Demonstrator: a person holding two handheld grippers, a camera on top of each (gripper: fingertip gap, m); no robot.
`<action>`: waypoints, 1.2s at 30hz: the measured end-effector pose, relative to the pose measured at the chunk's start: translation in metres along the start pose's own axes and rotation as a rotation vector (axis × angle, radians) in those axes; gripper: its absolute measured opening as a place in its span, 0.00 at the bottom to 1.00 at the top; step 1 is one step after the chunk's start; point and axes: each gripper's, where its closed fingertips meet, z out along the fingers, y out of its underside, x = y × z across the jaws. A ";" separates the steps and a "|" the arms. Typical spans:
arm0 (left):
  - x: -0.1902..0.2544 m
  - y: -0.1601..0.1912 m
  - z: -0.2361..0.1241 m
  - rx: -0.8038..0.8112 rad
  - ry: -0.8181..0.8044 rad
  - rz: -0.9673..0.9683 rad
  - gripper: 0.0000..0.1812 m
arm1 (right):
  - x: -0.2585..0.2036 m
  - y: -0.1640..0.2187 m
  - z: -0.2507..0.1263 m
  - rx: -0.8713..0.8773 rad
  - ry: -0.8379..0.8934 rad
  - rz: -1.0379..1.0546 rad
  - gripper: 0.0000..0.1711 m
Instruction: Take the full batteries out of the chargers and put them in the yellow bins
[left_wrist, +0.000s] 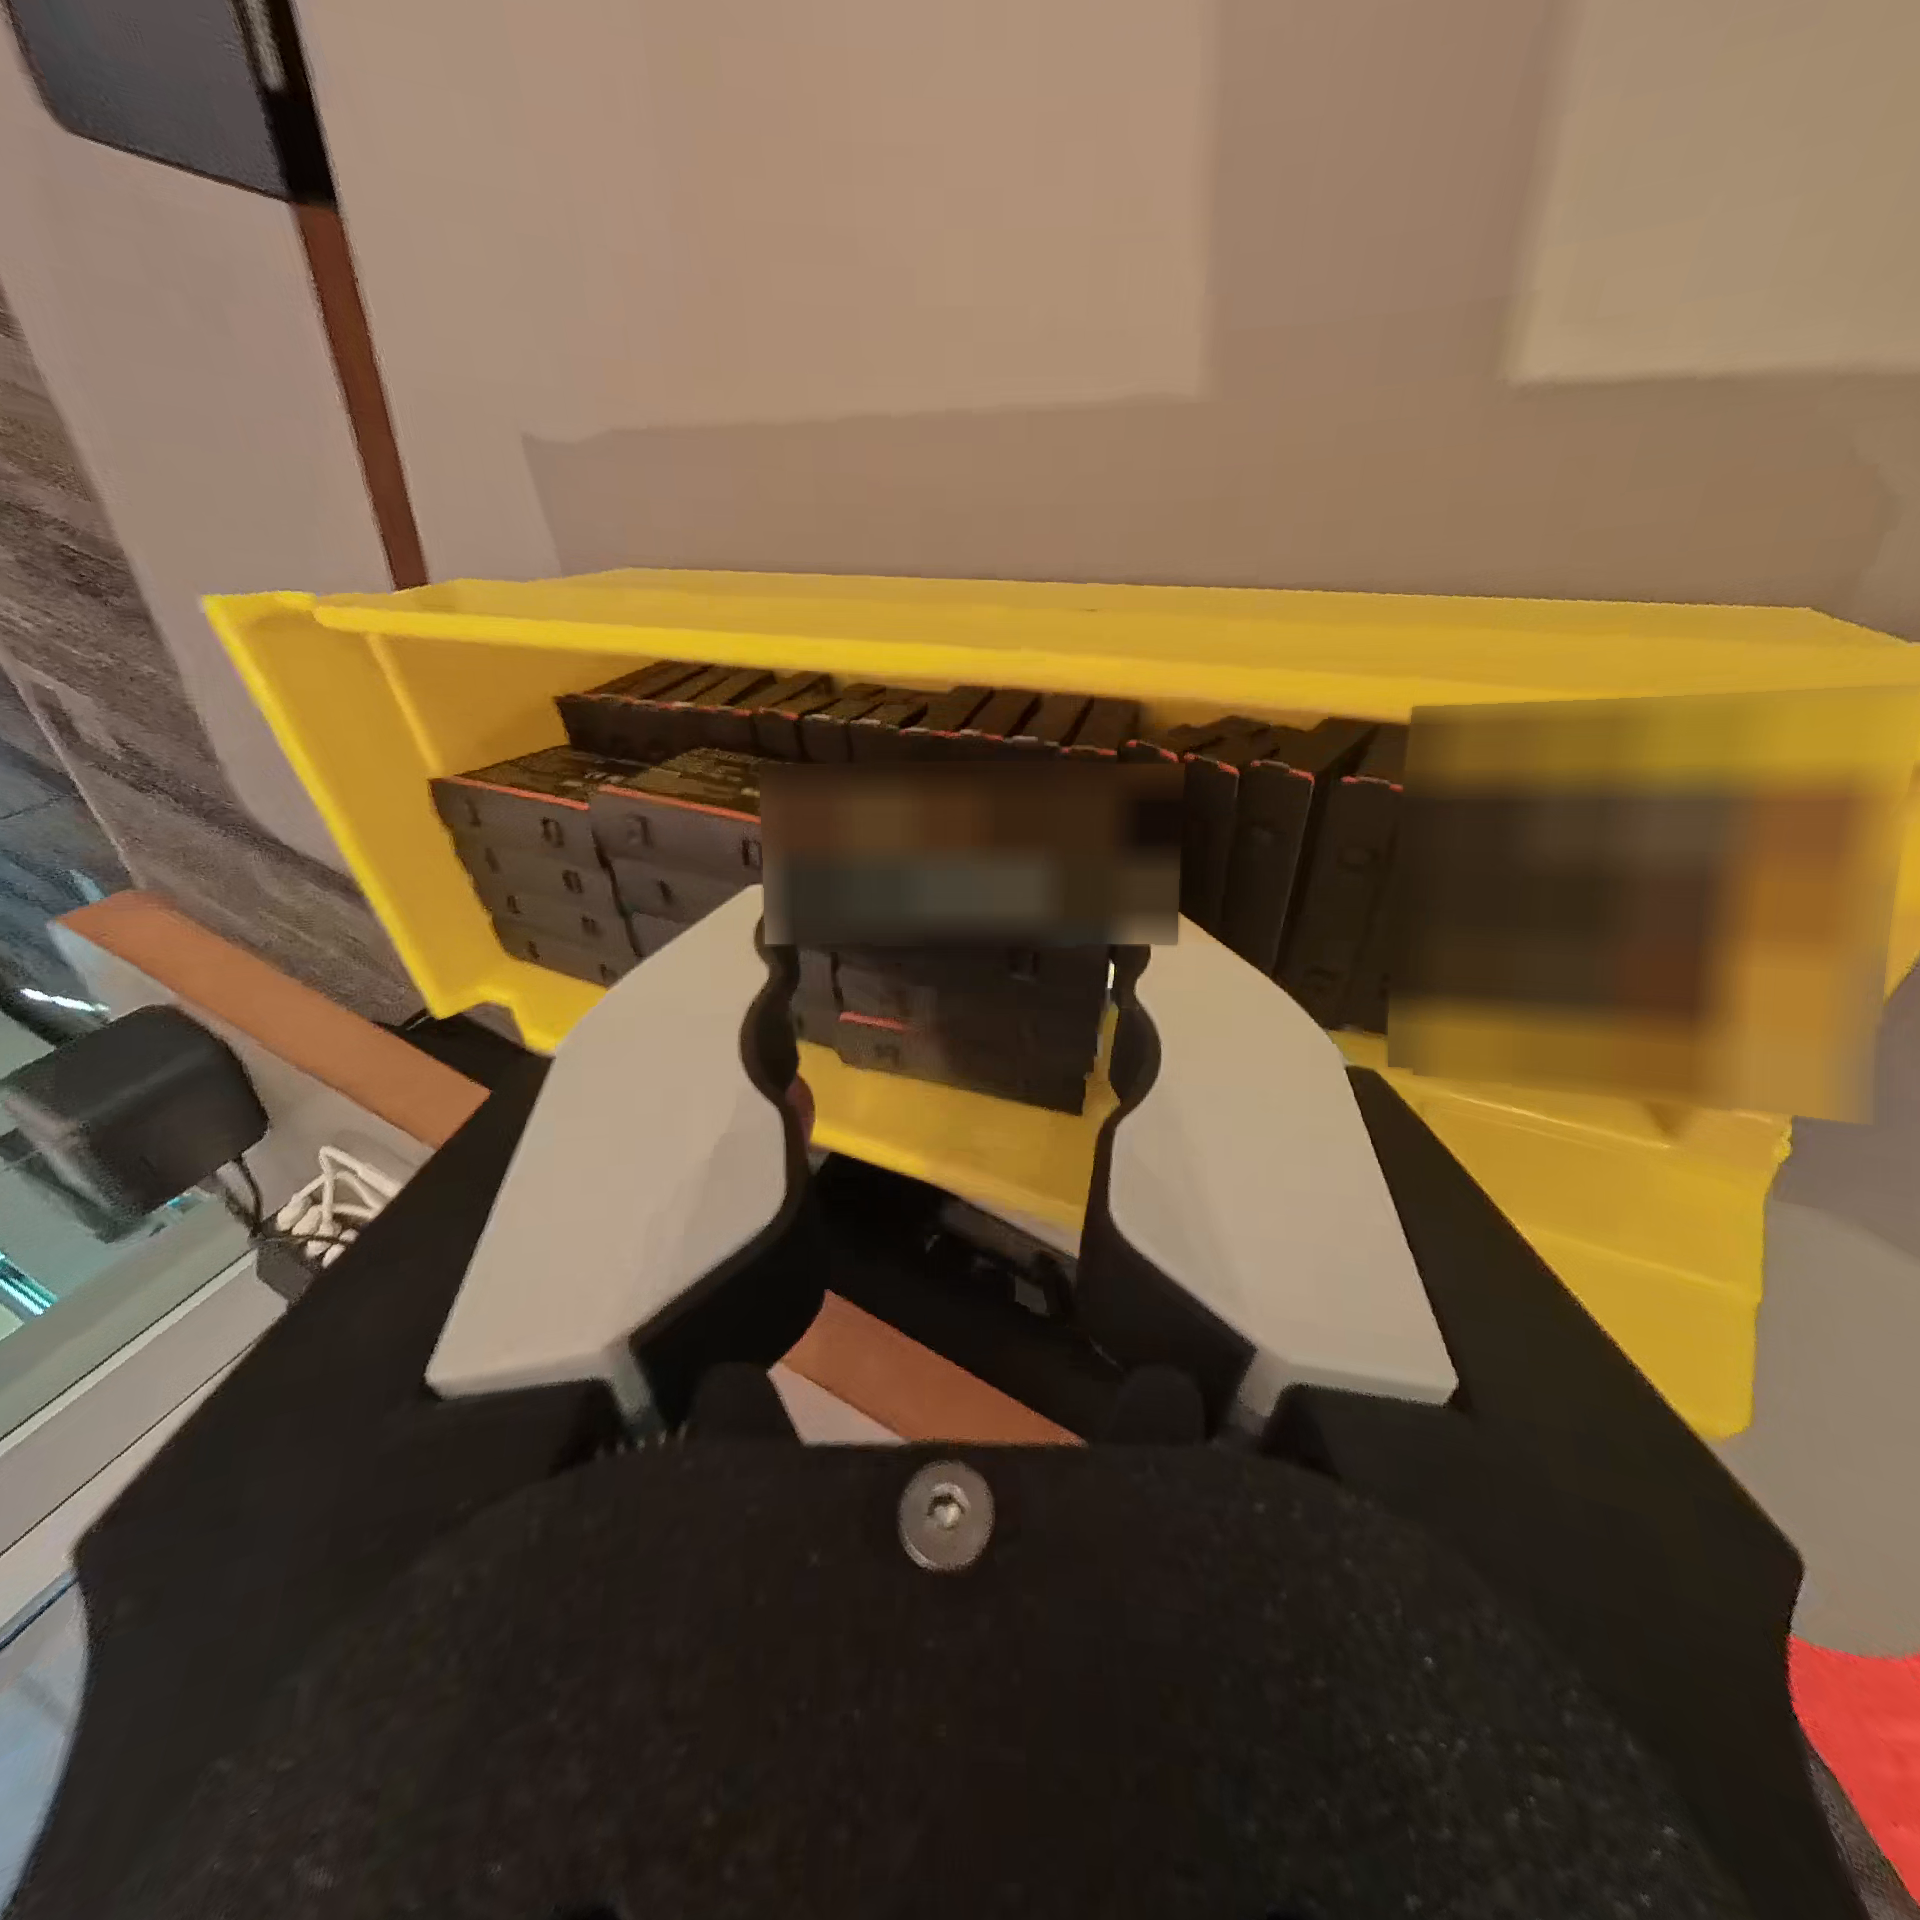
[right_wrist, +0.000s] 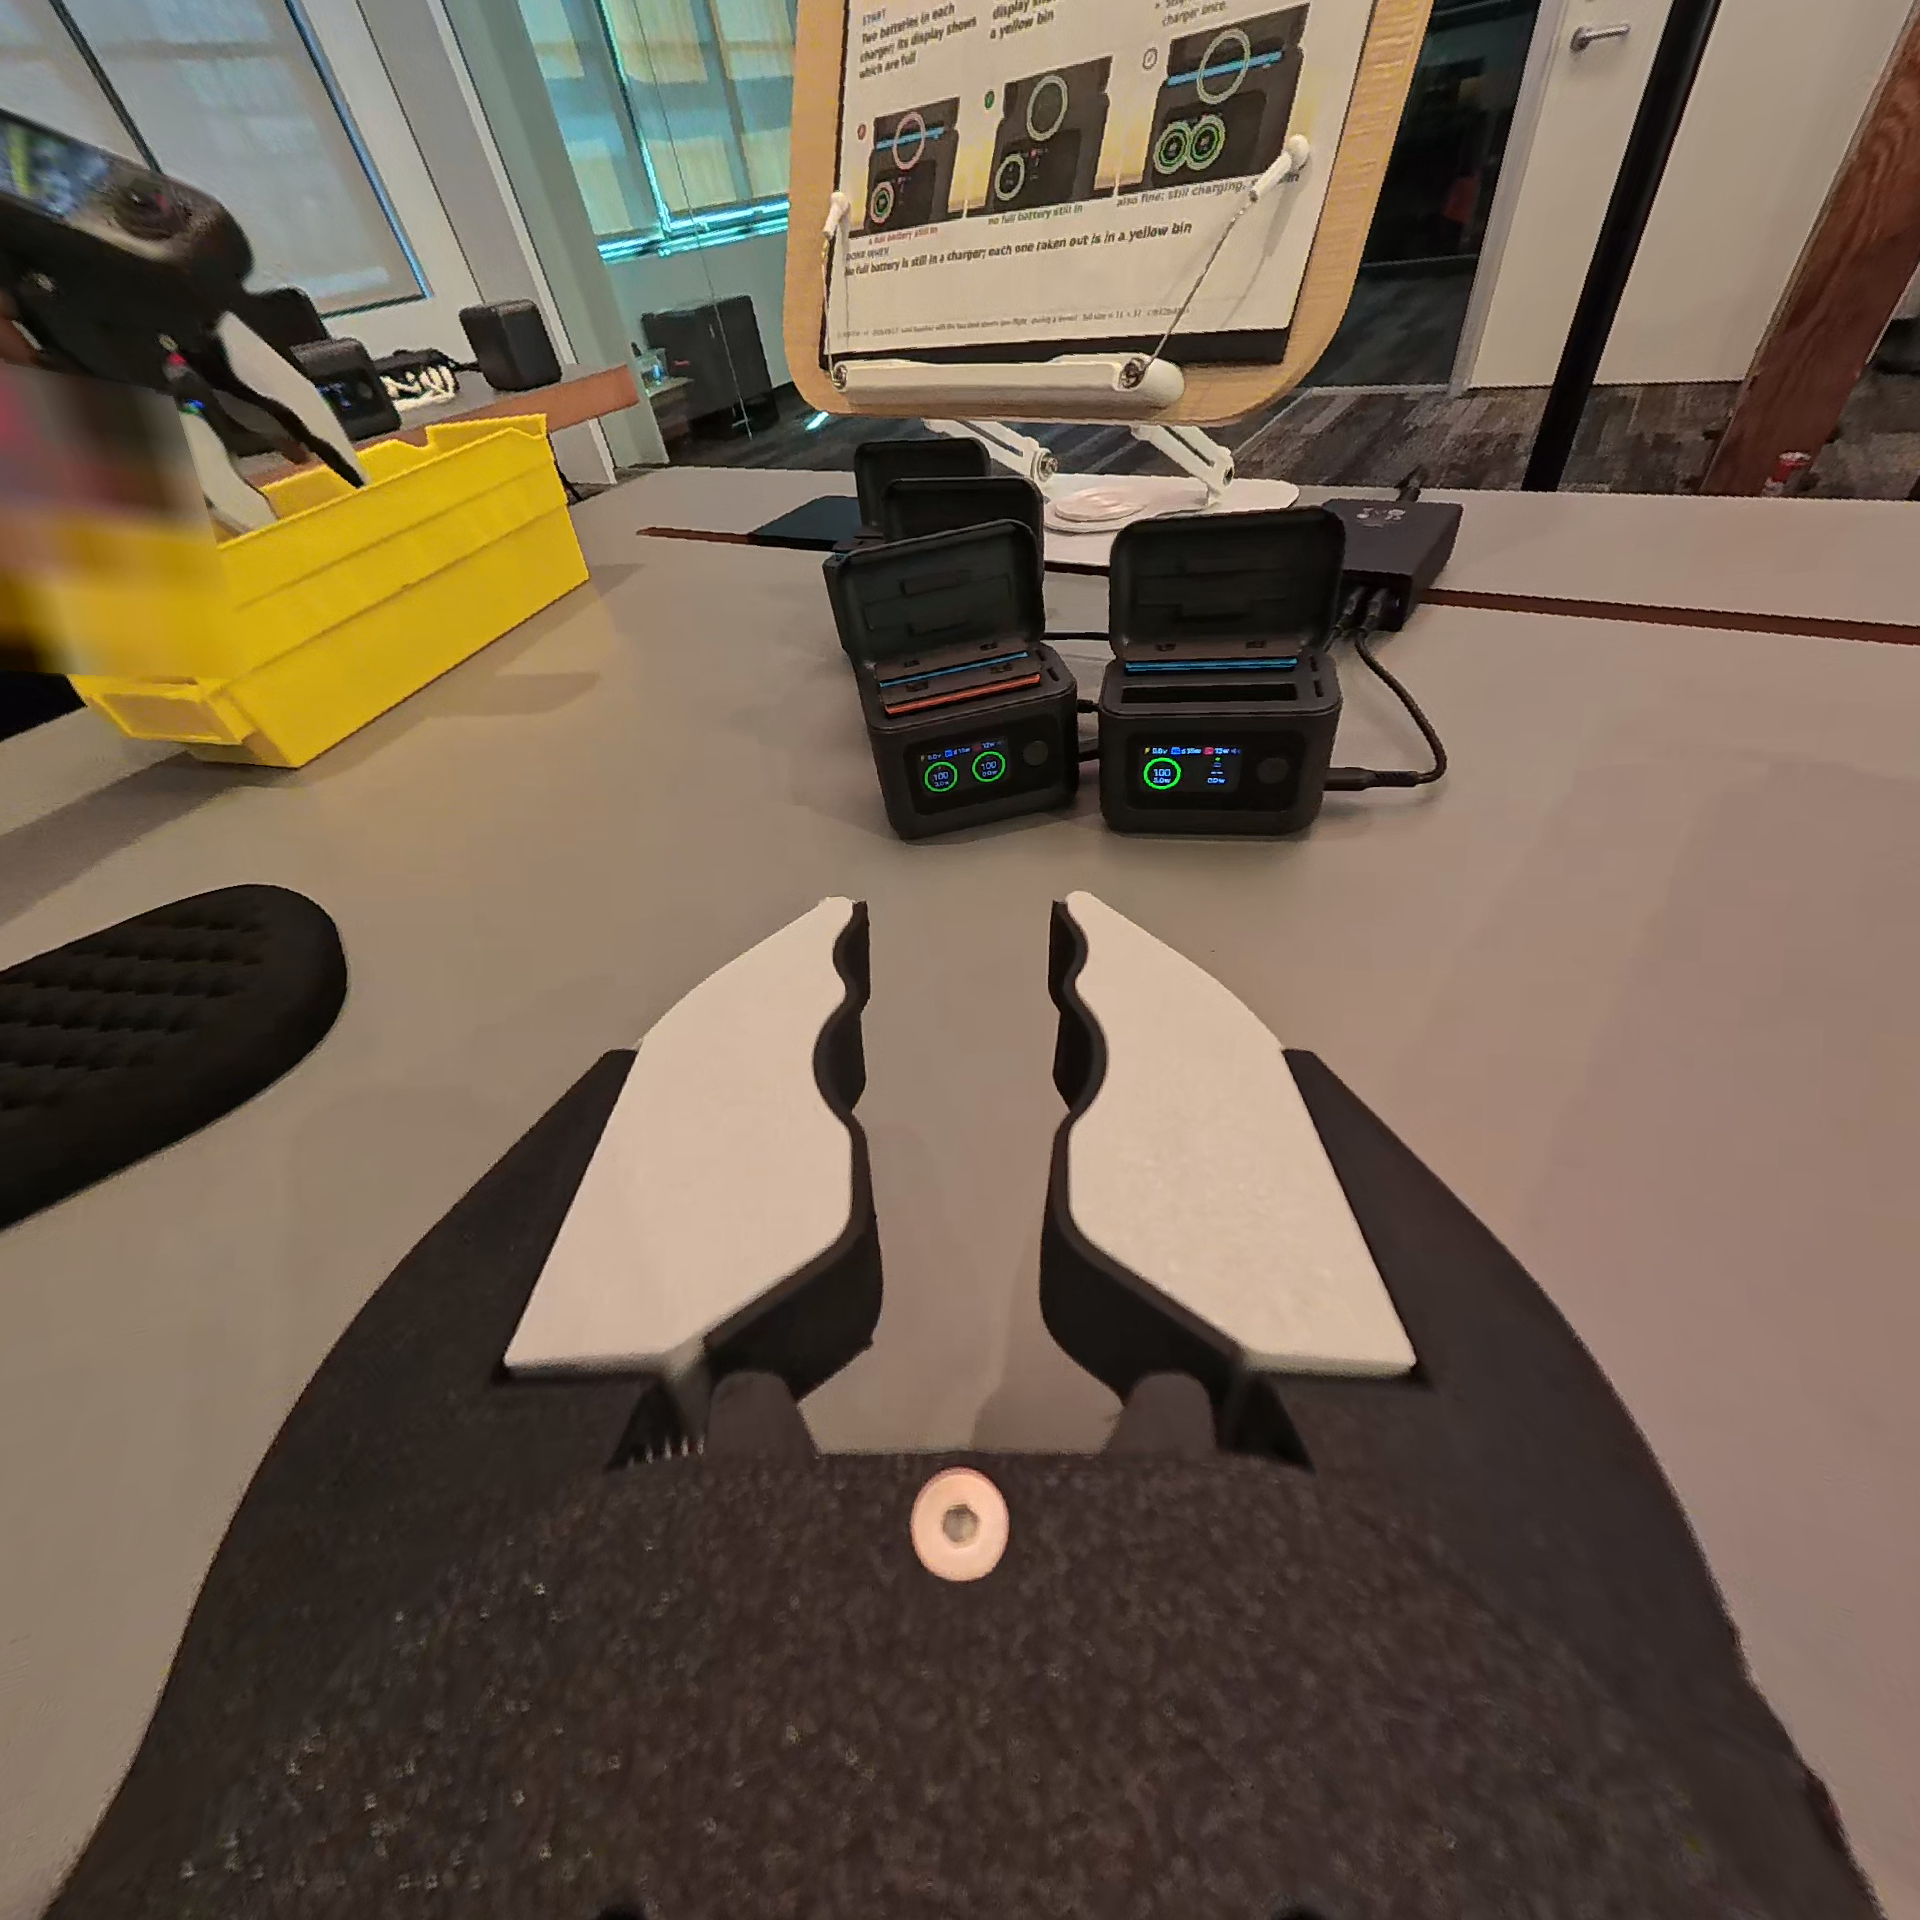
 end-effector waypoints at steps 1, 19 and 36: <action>-0.001 0.001 -0.007 0.016 -0.023 -0.002 0.32 | 0.000 0.000 0.000 0.000 0.000 -0.005 0.19; 0.168 -0.259 -0.228 1.120 -0.159 0.329 0.32 | -0.140 -0.078 0.012 0.022 -0.788 0.241 0.21; 0.220 -0.358 -0.249 1.648 0.208 -0.177 0.32 | -0.120 -0.105 -0.030 0.363 -0.890 0.709 0.06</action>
